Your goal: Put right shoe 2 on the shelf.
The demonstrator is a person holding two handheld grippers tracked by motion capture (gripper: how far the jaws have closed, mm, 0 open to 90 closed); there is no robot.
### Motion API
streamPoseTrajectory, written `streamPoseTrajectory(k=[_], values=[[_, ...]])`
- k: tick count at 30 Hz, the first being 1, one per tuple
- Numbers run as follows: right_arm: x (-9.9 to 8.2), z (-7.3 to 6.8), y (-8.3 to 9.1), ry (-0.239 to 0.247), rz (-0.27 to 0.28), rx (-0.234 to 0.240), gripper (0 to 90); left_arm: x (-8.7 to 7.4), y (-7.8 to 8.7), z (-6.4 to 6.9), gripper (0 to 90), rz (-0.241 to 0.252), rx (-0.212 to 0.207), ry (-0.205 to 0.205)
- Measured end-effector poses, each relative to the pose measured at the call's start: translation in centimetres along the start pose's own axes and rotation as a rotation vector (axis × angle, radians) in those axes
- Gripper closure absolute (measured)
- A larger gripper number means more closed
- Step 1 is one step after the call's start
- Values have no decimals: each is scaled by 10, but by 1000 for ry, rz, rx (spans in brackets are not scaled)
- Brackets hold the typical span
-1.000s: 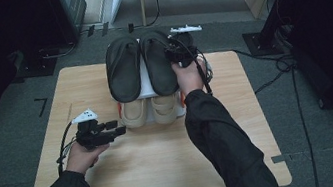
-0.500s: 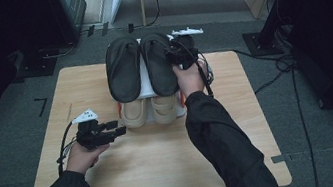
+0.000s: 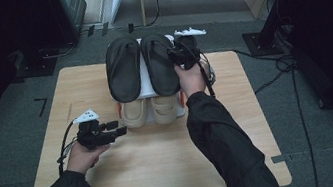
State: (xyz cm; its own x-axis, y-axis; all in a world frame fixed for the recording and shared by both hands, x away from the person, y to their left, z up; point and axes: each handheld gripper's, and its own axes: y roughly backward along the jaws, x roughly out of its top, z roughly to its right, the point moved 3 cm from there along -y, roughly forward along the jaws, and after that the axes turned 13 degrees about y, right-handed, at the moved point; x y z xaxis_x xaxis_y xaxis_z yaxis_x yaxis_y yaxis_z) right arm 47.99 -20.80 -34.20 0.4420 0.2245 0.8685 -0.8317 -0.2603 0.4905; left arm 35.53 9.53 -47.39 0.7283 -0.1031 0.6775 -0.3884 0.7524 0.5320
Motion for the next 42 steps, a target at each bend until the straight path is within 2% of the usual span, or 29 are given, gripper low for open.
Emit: streamPoseTrajectory(k=[5, 9, 12, 14, 15, 16, 20, 31, 36, 39, 40, 42], values=[[3, 1, 0, -18, 25, -5, 771, 0, 0, 0, 459, 0, 0, 4], [3, 0, -2, -2, 24, -7, 768, -1, -1, 1, 459, -3, -2, -1], [3, 2, -4, -16, 29, 16, 720, -1, -1, 0, 459, -8, 1, -4], [2, 2, -6, -10, 23, 40, 651, -1, -1, -1, 459, -7, -1, -3], [1, 1, -7, 3, 16, 45, 650, -1, -1, 0, 459, -7, -1, -4], [1, 0, -8, 25, 9, 34, 658, -1, -1, 0, 460, -7, -2, -3], [0, 2, -9, 28, -1, 18, 717, -1, -1, 0, 459, -10, -3, 0], [1, -1, -12, 43, 13, -49, 748, -1, 0, 0, 459, -3, -4, -2], [1, 0, -12, 36, 20, -33, 726, -1, 0, 0, 460, -2, -2, 6], [1, 2, -9, 18, 37, -2, 687, -2, 0, 0, 459, -3, 0, 4], [1, 2, -9, 20, 35, 11, 678, -1, 0, 0, 459, -1, 0, 5], [0, 1, -7, 56, 26, 16, 666, -1, 0, -1, 459, -2, 1, 7]])
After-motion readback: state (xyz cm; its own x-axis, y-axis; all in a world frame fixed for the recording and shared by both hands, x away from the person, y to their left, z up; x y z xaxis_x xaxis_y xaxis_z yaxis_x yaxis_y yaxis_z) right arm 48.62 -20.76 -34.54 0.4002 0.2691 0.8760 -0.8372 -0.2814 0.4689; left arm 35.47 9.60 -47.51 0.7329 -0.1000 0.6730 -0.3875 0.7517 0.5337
